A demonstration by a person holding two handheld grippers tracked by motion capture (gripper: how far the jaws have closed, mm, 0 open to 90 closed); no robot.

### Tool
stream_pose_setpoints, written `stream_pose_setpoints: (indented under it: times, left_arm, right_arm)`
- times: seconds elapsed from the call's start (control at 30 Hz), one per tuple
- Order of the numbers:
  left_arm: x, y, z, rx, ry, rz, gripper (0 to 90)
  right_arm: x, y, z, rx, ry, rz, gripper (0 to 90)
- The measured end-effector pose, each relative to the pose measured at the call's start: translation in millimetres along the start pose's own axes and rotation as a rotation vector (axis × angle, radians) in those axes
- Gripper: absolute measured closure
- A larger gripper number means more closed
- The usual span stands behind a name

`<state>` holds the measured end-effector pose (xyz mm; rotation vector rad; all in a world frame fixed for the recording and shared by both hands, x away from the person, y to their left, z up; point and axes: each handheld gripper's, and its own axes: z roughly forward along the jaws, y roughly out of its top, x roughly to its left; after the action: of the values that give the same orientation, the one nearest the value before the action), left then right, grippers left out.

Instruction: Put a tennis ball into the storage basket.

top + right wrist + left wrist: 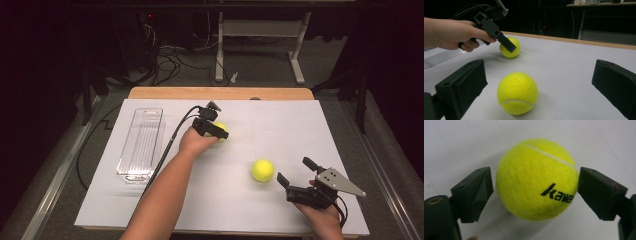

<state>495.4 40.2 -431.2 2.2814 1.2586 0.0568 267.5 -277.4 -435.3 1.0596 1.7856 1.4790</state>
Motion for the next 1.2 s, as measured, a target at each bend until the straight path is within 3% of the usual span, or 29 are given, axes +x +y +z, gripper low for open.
stream_pose_setpoints:
  times: [0.07,0.17,0.77,1.1,1.2]
  left_arm:
    - [-0.3,-1.1,-0.1,0.005,0.012,0.012,18.7]
    - [-0.2,-3.2,-0.1,0.003,-0.002,0.012,25.8]
    - [-3.2,-4.1,-2.7,0.014,0.001,0.023,27.3]
    - [-5.8,-9.2,-26.0,-0.023,-0.026,0.017,27.3]
    - [-7.1,-12.3,-31.4,-0.028,-0.014,0.021,27.3]
  right_arm:
    - [0.0,0.1,0.0,-0.001,0.000,-0.003,0.1]
    - [0.7,0.1,0.2,-0.001,0.000,-0.004,0.1]
    - [0.2,-0.2,0.7,0.000,0.000,0.002,0.1]
    - [0.1,0.6,-0.4,-0.006,0.001,0.002,0.1]
    - [0.6,0.8,-0.1,-0.006,0.003,0.001,0.1]
